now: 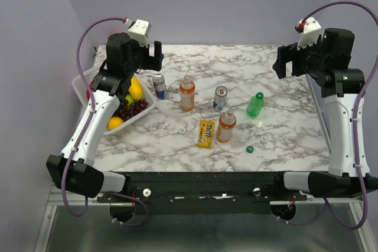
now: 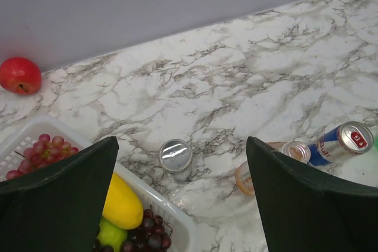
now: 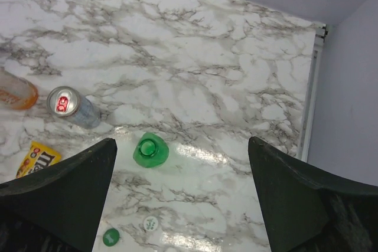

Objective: Screw on the bottle caps

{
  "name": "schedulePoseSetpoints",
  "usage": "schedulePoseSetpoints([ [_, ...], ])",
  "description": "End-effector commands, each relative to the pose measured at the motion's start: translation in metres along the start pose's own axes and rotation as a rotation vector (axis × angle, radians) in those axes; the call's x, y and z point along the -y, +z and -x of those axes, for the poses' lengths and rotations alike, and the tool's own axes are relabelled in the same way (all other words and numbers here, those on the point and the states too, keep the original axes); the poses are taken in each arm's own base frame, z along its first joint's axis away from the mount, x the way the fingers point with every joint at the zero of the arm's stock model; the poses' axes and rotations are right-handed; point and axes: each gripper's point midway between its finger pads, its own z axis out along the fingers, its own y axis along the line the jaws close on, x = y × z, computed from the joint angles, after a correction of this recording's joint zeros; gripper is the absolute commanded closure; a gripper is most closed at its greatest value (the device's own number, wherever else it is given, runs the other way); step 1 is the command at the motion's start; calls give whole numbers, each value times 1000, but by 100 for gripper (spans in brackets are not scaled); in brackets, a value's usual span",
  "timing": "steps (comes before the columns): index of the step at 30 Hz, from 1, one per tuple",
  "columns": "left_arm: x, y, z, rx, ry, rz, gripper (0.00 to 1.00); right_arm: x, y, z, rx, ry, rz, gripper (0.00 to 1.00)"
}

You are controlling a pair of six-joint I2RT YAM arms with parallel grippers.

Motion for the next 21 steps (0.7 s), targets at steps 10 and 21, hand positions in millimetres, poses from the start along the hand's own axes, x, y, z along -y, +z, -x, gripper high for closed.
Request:
schedulePoseSetpoints([
  [10,59,-30,-36,-28,262,-351,1,-162,-37,-44,-4,-475,725,8],
  [21,111,-76,-107,-65,372,-549,1,-216,-13,-107,-84,-585,933,22],
])
